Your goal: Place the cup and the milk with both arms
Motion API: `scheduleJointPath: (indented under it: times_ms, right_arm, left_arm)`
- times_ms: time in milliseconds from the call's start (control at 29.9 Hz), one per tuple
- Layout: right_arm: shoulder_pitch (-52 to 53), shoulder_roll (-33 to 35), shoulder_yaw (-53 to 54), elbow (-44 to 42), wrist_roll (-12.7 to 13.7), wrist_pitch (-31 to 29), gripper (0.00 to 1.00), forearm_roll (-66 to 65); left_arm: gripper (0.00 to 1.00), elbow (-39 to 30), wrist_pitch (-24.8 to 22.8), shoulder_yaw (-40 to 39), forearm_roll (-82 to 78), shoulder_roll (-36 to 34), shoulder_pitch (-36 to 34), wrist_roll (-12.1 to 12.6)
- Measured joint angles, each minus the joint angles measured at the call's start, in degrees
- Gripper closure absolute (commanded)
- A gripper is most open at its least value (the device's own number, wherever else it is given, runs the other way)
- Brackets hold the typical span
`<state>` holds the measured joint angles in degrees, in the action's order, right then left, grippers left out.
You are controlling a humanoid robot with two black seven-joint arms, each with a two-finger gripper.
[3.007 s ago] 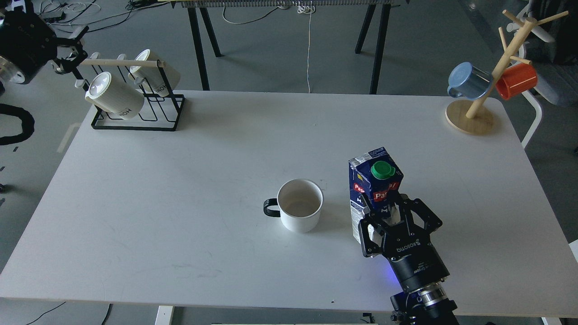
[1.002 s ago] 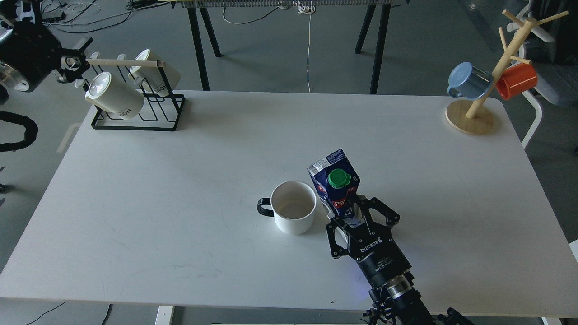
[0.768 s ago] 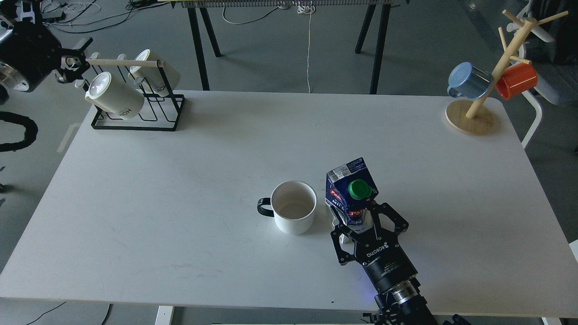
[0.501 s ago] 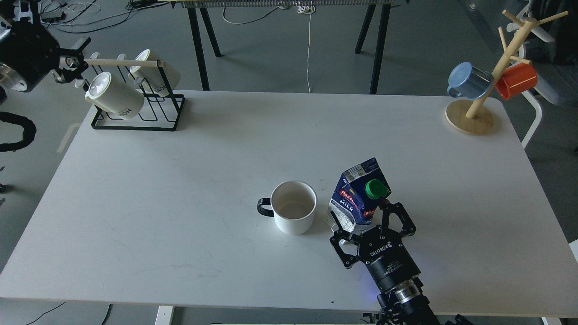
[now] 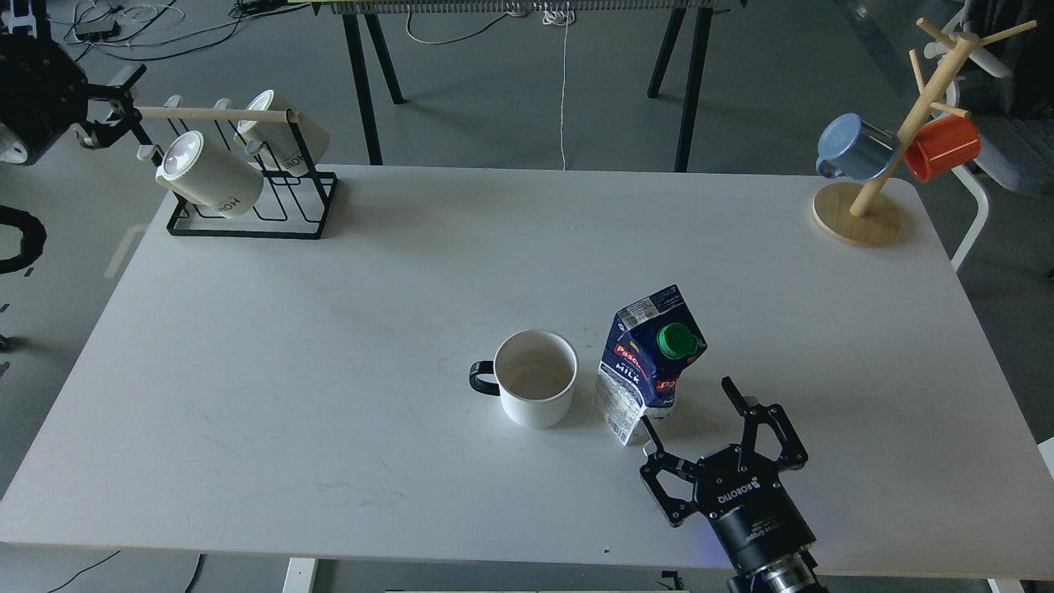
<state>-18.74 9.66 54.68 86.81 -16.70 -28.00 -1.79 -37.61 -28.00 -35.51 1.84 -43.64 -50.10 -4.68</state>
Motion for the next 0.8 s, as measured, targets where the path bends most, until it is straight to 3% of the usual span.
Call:
scheduleJointPath:
  times_ms: [200, 535, 802]
  right_arm:
    - [-4.9, 4.8, 5.1, 3.8, 0.0, 0.0, 0.02, 0.0]
    - [-6.4, 15.8, 22.4, 9.0, -0.1, 0.0, 0.01, 0.2]
    - [2.6, 22.2, 31.3, 7.4, -0.2, 0.0, 0.01, 0.0]
  left_arm:
    - [0.01, 0.0, 0.0, -0.5, 0.2, -0.1, -0.1, 0.1]
    - [0.01, 0.3, 0.0, -1.2, 7.8, 1.6, 0.4, 0.2]
    - [0.01, 0.6, 0.0, -1.2, 17.0, 5.4, 0.7, 0.2]
